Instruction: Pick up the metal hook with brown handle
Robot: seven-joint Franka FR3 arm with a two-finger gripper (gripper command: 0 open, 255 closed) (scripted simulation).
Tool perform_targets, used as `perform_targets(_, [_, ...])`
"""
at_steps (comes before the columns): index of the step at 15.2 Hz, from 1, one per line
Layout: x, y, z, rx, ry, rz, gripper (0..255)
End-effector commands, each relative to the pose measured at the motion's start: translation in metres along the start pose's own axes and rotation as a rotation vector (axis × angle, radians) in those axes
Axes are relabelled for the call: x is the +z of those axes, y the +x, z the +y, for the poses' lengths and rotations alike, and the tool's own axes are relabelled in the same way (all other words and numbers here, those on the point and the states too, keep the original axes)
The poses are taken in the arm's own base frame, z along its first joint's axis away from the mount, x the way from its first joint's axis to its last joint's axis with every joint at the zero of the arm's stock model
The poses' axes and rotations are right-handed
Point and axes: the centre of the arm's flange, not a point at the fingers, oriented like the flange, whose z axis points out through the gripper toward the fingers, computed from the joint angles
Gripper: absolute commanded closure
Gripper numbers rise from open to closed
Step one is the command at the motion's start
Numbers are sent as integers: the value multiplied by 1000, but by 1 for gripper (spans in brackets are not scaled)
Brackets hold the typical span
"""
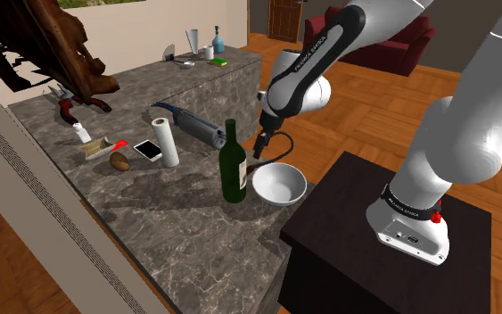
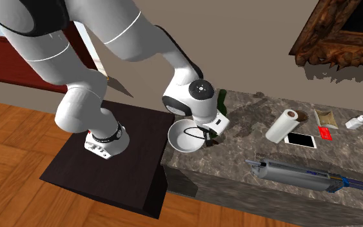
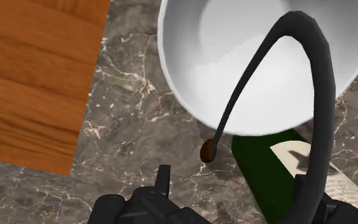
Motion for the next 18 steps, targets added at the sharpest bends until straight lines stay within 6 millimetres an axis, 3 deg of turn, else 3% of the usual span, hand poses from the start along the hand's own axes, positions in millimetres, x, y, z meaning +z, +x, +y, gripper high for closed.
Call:
perform_targets(1, [24, 6, 1, -21, 7, 12, 0])
perform_targets(3, [49, 12, 1, -42, 16, 23, 0])
perform_targets(11, [91, 5, 6, -44, 18, 24, 0])
perform_targets(13, [91, 5, 6, -44, 17, 24, 0])
perform_targets(14, [91, 5, 7, -44, 18, 24, 255])
perform_targets(18, [91, 5, 6, -44, 18, 24, 255])
